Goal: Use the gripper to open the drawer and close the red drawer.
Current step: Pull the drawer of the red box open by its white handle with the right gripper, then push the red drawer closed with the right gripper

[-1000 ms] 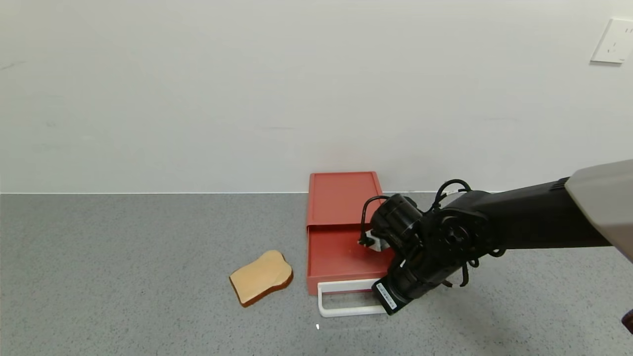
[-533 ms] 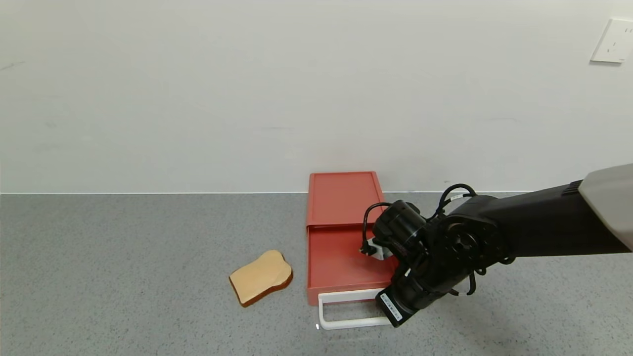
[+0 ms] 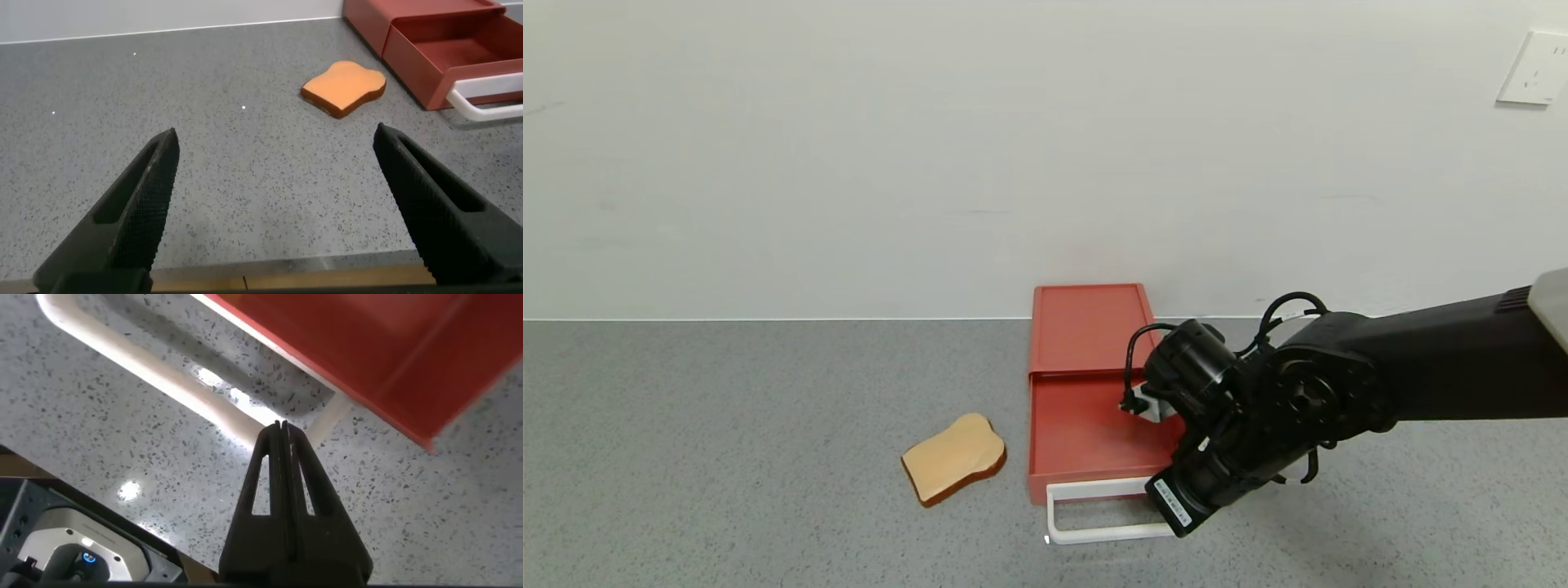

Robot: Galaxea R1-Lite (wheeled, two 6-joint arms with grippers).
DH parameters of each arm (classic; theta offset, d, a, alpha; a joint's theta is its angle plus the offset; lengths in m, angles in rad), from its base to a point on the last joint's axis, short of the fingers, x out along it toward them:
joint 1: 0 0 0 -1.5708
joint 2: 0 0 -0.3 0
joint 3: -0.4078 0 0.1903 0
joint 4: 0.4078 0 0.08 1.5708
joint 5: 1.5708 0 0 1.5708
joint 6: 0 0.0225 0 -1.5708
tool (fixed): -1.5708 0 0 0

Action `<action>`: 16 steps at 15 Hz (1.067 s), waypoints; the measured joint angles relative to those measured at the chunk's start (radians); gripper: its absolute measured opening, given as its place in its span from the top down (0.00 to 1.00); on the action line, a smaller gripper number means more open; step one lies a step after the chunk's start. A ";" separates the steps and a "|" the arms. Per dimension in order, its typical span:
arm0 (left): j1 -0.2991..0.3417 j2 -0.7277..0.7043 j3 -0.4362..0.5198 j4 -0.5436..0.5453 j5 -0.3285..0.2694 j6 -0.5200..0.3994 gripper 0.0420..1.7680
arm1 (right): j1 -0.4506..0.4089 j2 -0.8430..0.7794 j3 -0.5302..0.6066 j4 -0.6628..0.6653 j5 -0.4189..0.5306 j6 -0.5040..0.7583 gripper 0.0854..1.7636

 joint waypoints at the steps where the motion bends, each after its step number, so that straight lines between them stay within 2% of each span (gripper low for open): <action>1: 0.000 0.000 0.000 0.000 0.000 0.000 0.03 | 0.000 -0.015 0.001 0.001 0.000 0.000 0.98; 6: 0.000 0.000 0.000 0.000 0.000 -0.001 0.03 | 0.016 -0.154 0.041 0.001 -0.003 -0.005 0.98; 11: 0.000 0.000 0.000 -0.001 0.000 -0.003 0.03 | 0.008 -0.341 0.139 -0.020 -0.001 -0.006 0.98; 16: 0.000 0.000 0.000 -0.001 0.001 -0.004 0.03 | -0.001 -0.486 0.291 -0.152 0.066 -0.004 0.98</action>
